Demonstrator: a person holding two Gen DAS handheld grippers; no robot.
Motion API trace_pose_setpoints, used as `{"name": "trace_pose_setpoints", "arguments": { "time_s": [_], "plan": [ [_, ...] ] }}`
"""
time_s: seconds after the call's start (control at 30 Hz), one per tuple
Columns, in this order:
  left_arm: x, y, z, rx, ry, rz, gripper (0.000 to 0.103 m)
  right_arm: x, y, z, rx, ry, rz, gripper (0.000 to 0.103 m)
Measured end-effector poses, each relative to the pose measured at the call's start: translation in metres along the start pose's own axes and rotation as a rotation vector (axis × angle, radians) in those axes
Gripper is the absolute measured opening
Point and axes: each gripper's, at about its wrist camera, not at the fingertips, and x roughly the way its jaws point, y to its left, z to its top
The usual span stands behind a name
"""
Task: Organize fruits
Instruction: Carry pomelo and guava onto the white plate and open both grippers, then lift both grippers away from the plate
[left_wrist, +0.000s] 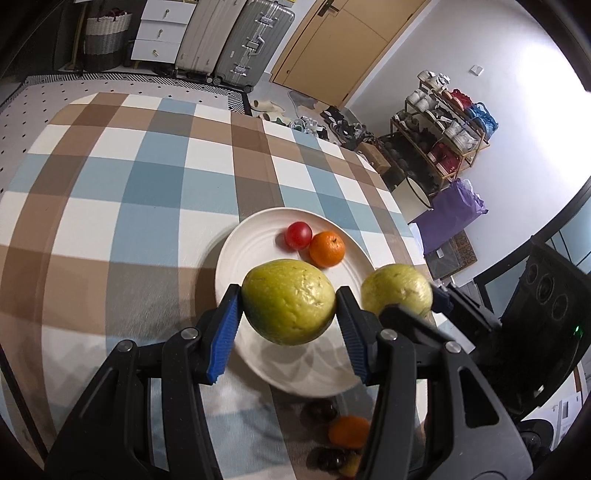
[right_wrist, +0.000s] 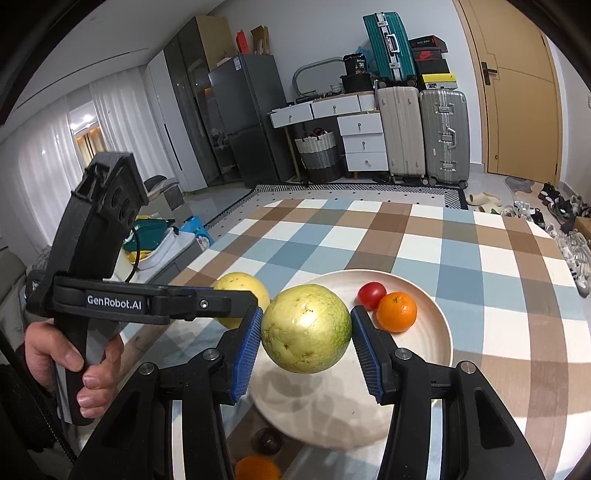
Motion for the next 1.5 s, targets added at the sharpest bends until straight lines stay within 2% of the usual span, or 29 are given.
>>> {"name": "trace_pose_setpoints", "arguments": {
  "time_s": [0.37, 0.63, 0.97, 1.07, 1.4, 1.5],
  "plan": [
    [0.047, 0.004, 0.026, -0.016, 0.045, -0.012, 0.049, 0.033, -0.016, -0.008, -0.024, 0.046, -0.037, 0.050],
    [0.072, 0.003, 0.038, -0.017, 0.062, -0.001, 0.049, 0.046, -0.026, -0.012, 0.008, 0.069, -0.020, 0.050],
    [0.094, 0.003, 0.046, -0.031, 0.099, 0.005, 0.049, 0.056, -0.020, -0.009, -0.009, 0.079, -0.057, 0.050],
    [0.093, 0.005, 0.047, -0.049, 0.087, -0.019, 0.049, 0.058, -0.016, -0.010, -0.018, 0.069, -0.072, 0.050],
    [0.064, 0.002, 0.042, -0.048, 0.052, -0.003, 0.049, 0.027, -0.021, -0.017, 0.053, 0.011, -0.082, 0.053],
    [0.052, 0.001, 0.036, -0.046, 0.042, 0.005, 0.049, 0.007, -0.022, -0.024, 0.073, -0.009, -0.098, 0.060]
  ]
}}
